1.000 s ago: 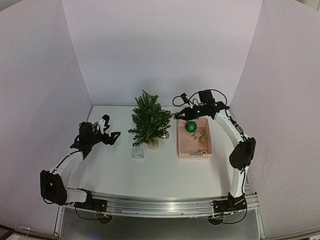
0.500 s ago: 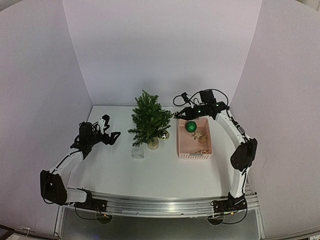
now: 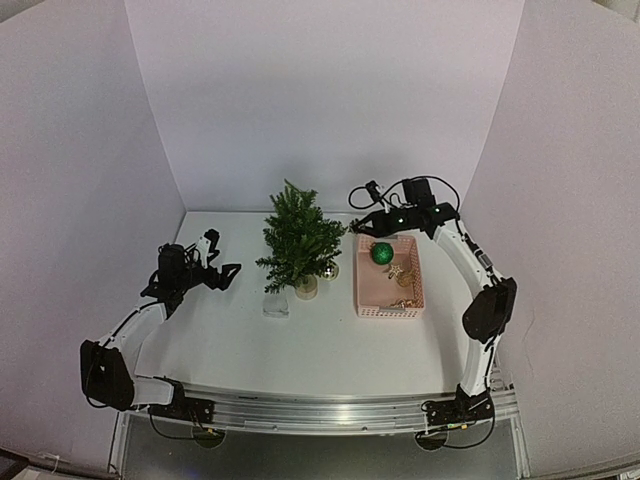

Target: Decorate the small christmas tree

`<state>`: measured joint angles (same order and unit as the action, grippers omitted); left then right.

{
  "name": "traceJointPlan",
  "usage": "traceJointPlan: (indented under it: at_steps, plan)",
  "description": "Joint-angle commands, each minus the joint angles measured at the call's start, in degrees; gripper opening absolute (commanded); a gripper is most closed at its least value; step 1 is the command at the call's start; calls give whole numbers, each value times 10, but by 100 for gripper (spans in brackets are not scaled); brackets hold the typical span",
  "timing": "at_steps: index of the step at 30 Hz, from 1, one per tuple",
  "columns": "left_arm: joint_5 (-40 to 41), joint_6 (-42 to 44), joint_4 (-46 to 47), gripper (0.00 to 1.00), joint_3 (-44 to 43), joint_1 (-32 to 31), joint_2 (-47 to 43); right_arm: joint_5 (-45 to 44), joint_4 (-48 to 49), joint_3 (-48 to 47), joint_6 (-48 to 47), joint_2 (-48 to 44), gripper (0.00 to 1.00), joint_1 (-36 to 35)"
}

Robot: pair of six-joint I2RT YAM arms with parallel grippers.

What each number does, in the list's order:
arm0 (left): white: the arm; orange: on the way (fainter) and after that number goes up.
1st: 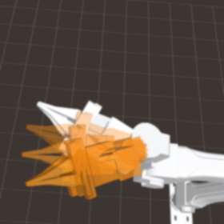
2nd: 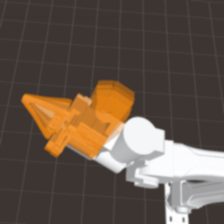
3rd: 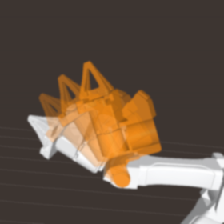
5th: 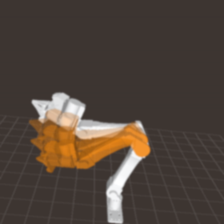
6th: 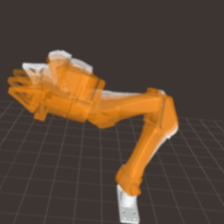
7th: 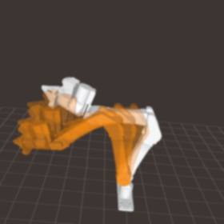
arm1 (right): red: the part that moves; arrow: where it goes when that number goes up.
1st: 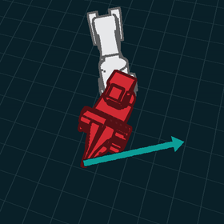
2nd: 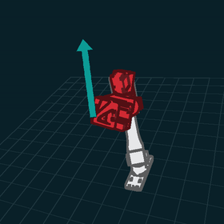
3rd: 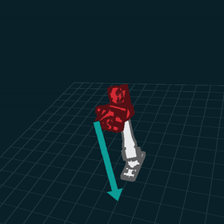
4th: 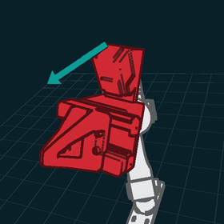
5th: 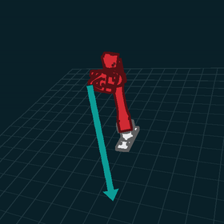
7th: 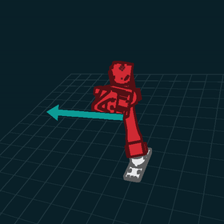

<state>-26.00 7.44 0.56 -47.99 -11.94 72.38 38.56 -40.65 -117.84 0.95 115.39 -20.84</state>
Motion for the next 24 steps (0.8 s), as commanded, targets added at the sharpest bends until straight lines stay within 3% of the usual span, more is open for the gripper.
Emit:
traceJointPlan:
  at_steps: [1, 24]
  plan:
    - [-5, -2, 16, 95, -13, 3, -10, 2, 18, -17, 12, -25, 24, 8]
    - [-5, -3, 23, 95, -7, 3, -13, 65, 37, 27, 53, -24, 22, 9]
